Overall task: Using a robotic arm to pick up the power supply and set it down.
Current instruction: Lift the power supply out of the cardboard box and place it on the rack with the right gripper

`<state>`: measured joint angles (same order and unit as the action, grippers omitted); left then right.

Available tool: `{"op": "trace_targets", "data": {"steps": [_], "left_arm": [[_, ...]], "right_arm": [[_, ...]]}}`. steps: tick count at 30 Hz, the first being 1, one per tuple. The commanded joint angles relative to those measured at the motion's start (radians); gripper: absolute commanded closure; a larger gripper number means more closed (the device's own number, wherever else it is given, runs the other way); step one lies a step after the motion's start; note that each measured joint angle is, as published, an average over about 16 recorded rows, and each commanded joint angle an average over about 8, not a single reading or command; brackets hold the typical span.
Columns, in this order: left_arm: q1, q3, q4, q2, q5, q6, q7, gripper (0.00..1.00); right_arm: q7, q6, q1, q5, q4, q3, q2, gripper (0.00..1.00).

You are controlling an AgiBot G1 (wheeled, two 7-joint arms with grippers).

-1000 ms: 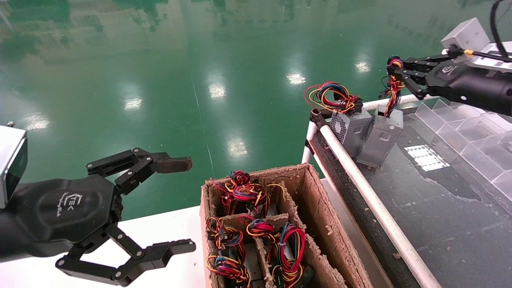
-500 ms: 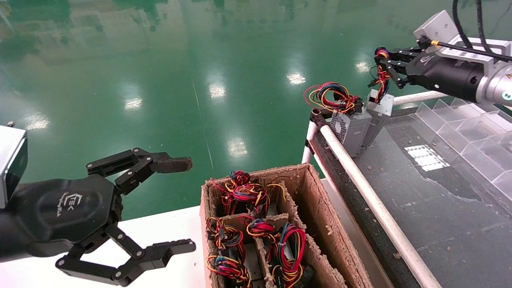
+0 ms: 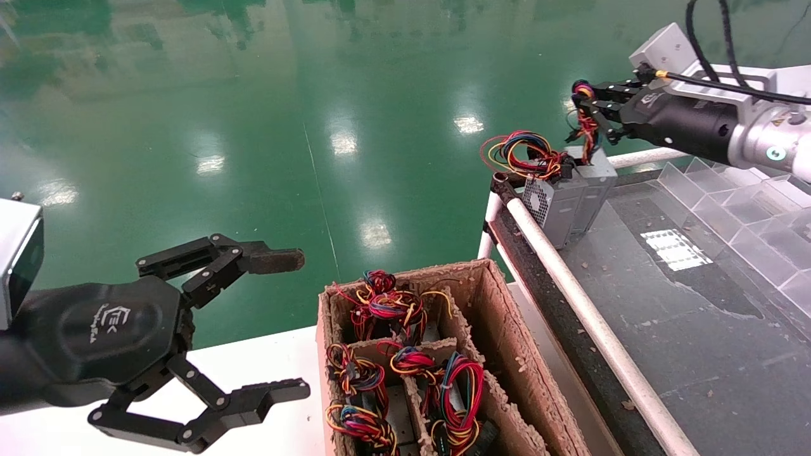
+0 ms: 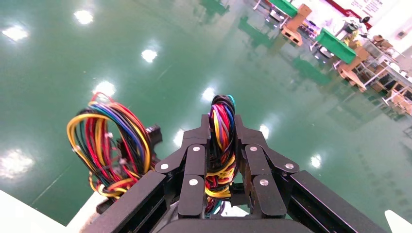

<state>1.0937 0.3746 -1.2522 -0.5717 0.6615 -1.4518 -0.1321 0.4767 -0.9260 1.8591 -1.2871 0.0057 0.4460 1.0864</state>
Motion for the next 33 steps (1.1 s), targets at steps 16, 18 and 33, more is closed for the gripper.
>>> {"op": "trace_targets", "data": {"steps": [16, 18, 33], "left_arm": [[0.000, 0.000, 0.000, 0.000, 0.000, 0.000, 0.000, 0.00], [0.000, 0.000, 0.000, 0.000, 0.000, 0.000, 0.000, 0.00], [0.000, 0.000, 0.000, 0.000, 0.000, 0.000, 0.000, 0.00]], "right_arm": [[0.002, 0.010, -0.013, -0.003, -0.009, 0.002, 0.021, 0.46], [-0.001, 0.009, -0.012, -0.002, -0.010, 0.001, 0.019, 0.21], [-0.009, -0.005, -0.008, -0.007, -0.011, 0.005, -0.004, 0.00]]}}
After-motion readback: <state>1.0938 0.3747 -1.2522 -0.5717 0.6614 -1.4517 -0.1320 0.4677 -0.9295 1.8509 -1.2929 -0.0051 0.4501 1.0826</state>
